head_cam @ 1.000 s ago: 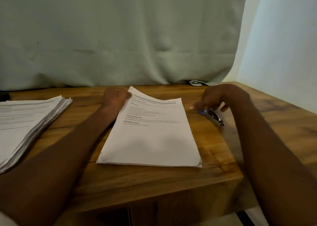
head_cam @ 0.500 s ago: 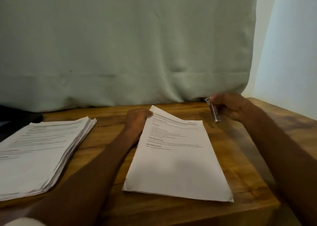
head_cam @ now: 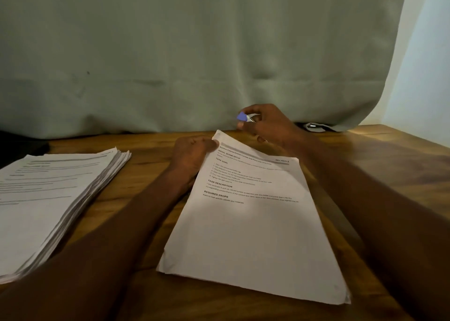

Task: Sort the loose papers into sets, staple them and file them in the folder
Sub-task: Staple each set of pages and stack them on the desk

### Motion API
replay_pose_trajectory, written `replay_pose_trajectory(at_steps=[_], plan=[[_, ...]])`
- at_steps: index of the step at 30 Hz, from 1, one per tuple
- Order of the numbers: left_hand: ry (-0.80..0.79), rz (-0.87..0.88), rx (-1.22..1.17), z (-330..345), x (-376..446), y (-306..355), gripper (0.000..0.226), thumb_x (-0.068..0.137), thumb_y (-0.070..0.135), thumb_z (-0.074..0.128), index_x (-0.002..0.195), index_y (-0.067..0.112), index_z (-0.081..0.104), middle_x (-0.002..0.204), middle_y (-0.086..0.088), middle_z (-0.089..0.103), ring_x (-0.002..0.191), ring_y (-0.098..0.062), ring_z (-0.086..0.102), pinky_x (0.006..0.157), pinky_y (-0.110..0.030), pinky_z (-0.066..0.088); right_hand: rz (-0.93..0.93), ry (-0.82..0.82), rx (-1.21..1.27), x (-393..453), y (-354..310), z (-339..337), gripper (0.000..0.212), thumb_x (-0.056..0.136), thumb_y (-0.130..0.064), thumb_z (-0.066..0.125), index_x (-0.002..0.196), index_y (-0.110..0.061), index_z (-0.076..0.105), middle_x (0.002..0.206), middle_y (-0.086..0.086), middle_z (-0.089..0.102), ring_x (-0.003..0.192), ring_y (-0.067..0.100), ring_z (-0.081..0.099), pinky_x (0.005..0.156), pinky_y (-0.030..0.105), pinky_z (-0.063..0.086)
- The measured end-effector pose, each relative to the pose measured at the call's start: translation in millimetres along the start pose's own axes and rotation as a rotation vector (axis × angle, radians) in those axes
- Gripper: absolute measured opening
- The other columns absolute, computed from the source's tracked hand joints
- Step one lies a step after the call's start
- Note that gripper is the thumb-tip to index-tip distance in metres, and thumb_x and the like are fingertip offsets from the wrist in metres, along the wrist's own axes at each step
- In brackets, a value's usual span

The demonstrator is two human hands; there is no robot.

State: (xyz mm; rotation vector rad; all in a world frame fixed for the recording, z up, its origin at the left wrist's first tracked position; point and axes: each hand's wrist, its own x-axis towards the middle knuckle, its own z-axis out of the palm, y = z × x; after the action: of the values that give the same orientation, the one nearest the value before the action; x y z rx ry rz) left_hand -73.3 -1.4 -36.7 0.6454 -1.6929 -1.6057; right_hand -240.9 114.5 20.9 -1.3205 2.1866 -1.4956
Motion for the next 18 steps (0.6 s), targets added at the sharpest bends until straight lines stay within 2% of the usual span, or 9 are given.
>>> replay_pose_trajectory(at_steps=[3, 6, 7, 10, 11, 14, 18], plan=[[-0.028, 0.024, -0.04, 1.6, -3.0, -0.2, 0.015, 0.093, 0.009, 0.068, 0.101, -0.002, 0.076, 0.096, -0.02, 0.078, 0.092, -0.043, 0.075, 0.09, -0.056, 0.06, 0.016, -0.044, -0.063, -14.0, 4.1, -1.2, 0.055, 0.076, -0.035, 0.09, 0.125, -0.026, 0.066, 0.108, -0.003, 0.07, 0.084, 0.006, 0.065, 0.072, 0.02, 0.05], [-0.048, 0.084, -0.039, 0.5, -3.1, -3.3, 0.014, 0.093, 0.009, 0.069, 0.1, 0.001, 0.078, 0.095, -0.018, 0.078, 0.09, -0.041, 0.076, 0.08, -0.047, 0.063, -0.066, -0.086, -0.049, -19.7, 2.6, 6.3, 0.044, 0.072, -0.021, 0.094, 0.111, -0.019, 0.074, 0.103, 0.004, 0.075, 0.072, 0.0, 0.064, 0.063, 0.017, 0.049], [-0.055, 0.104, -0.031, -0.4, -2.3, -4.7, 0.012, 0.093, 0.009, 0.069, 0.098, 0.004, 0.079, 0.094, -0.017, 0.079, 0.088, -0.039, 0.076, 0.075, -0.042, 0.064, -0.1, -0.093, -0.047, -19.9, 1.1, 9.5, 0.039, 0.072, -0.017, 0.093, 0.107, -0.017, 0.075, 0.103, 0.006, 0.076, 0.075, 0.003, 0.065, 0.068, 0.021, 0.052], [-0.049, 0.154, 0.033, -1.3, 0.2, -6.4, 0.01, 0.092, 0.013, 0.072, 0.092, 0.013, 0.082, 0.09, -0.011, 0.08, 0.082, -0.033, 0.078, 0.07, -0.037, 0.063, -0.154, -0.101, -0.077, -20.7, -5.1, 13.6, 0.034, 0.073, -0.011, 0.09, 0.104, -0.014, 0.075, 0.105, 0.003, 0.075, 0.1, 0.018, 0.069, 0.097, 0.039, 0.055], [-0.047, 0.166, 0.052, -1.1, 0.3, -6.6, 0.009, 0.092, 0.014, 0.073, 0.092, 0.015, 0.082, 0.089, -0.009, 0.08, 0.08, -0.029, 0.078, 0.067, -0.035, 0.062, -0.161, -0.103, -0.089, -20.6, -5.5, 13.9, 0.035, 0.074, -0.01, 0.09, 0.104, -0.014, 0.074, 0.105, 0.002, 0.075, 0.103, 0.02, 0.069, 0.1, 0.042, 0.054], [-0.074, 0.202, 0.104, 1.3, -0.9, -5.1, 0.007, 0.092, 0.018, 0.075, 0.096, 0.018, 0.081, 0.087, -0.003, 0.08, 0.074, -0.018, 0.077, 0.059, -0.021, 0.056, -0.189, -0.128, -0.131, -21.7, -6.7, 15.5, 0.036, 0.075, -0.01, 0.089, 0.107, -0.014, 0.073, 0.106, 0.001, 0.075, 0.104, 0.021, 0.069, 0.101, 0.046, 0.054], [-0.048, 0.197, 0.071, 2.4, -1.1, -3.6, 0.011, 0.091, 0.019, 0.077, 0.094, 0.009, 0.08, 0.085, -0.01, 0.079, 0.071, -0.022, 0.076, 0.06, -0.024, 0.058, -0.187, -0.153, -0.105, -21.8, -4.0, 16.5, 0.035, 0.075, -0.009, 0.089, 0.106, -0.012, 0.073, 0.103, 0.0, 0.075, 0.099, 0.015, 0.069, 0.097, 0.038, 0.055]])
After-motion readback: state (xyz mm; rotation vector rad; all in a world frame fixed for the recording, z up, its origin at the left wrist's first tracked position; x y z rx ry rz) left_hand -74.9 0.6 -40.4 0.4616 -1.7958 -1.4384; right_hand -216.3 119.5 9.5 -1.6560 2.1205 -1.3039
